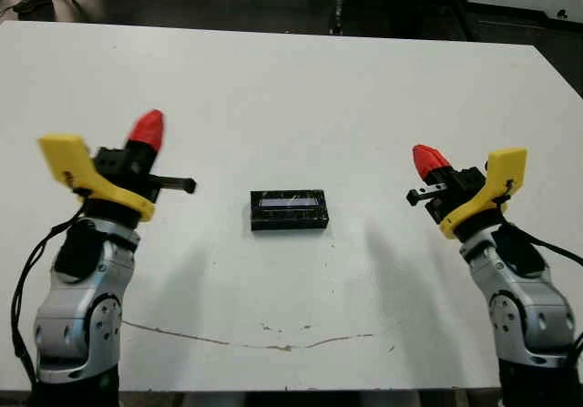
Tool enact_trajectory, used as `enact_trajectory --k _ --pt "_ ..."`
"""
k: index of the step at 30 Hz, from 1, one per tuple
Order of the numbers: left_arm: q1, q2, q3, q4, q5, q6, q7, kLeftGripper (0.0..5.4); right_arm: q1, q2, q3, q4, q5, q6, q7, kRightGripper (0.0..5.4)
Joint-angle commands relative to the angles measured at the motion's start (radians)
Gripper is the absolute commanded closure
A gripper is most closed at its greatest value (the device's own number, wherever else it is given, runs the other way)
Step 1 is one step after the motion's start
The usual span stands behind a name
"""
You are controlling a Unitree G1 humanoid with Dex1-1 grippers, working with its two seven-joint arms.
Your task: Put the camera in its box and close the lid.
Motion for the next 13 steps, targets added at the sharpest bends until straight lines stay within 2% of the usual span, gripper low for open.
enact_trajectory --k 1,8,13 --pt "0.022 -0.004 -0.004 0.093 0.043 -0.111 -0.005 5.38 -0.021 0.016 0.001 0.028 -0.019 -0.020 -0.025 5.40" --pt "0.018 -0.032 -0.023 0.172 0.067 -0.120 0.068 5.38 -0.040 0.034 -0.007 0.052 -0.012 -0.027 -0.033 5.40" --pt "0.016 -0.026 -0.033 0.181 0.081 -0.114 0.085 5.38 -0.045 0.032 -0.006 0.056 -0.014 -0.027 -0.032 5.40"
